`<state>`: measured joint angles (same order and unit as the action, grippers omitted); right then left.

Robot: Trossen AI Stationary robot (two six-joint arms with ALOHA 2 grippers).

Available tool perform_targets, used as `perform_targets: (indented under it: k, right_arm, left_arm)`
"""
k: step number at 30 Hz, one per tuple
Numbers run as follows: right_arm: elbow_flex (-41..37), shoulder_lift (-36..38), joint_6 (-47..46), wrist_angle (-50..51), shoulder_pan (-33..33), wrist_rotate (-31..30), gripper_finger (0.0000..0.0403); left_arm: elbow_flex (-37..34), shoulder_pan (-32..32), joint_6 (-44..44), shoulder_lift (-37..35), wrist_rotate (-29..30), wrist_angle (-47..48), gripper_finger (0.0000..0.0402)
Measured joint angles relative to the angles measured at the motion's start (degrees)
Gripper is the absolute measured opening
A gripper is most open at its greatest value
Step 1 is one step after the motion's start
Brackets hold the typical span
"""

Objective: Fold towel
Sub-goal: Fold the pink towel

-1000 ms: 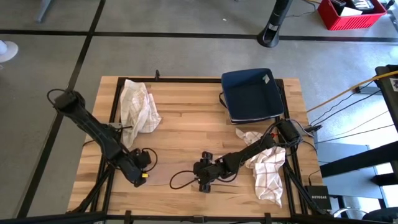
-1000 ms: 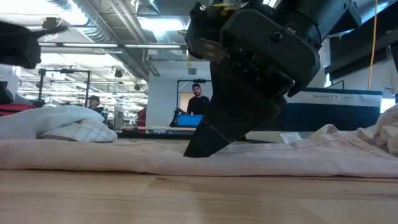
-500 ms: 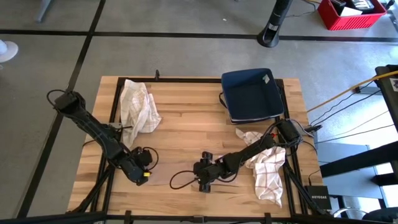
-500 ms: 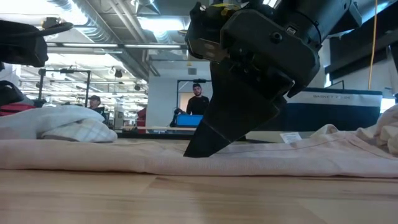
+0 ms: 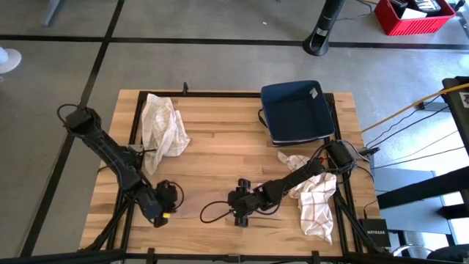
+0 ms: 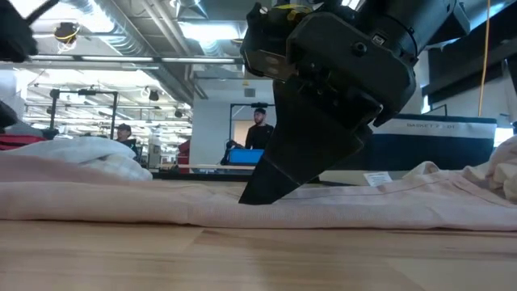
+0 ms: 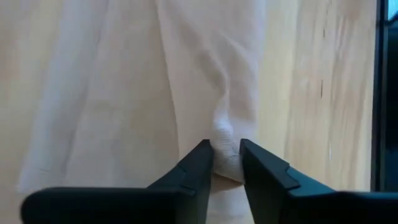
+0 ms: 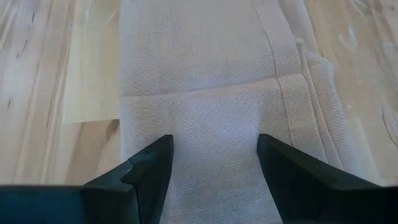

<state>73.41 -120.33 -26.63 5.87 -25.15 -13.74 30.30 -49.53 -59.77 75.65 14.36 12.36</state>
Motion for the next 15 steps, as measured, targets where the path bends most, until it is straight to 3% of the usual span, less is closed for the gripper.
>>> perform_targets:
  k: [7,12,15]
  right_arm:
    - [0.0,0.0,0.0,0.0,0.0,-0.2,0.0237]
    - [0.0,0.0,0.0,0.0,0.0,-0.2,0.0237]
    - [0.0,0.0,0.0,0.0,0.0,-0.2,0.0237]
  left_arm:
    - [0.0,-1.1,-0.1,3.7,-0.4,0.2,0.0073]
    - [0.0,-0.1,-0.4,4.0,-1.9,0.2,0.0110]
    - [0.0,1.6,0.3,3.8,-7.0,0.0,0.0140]
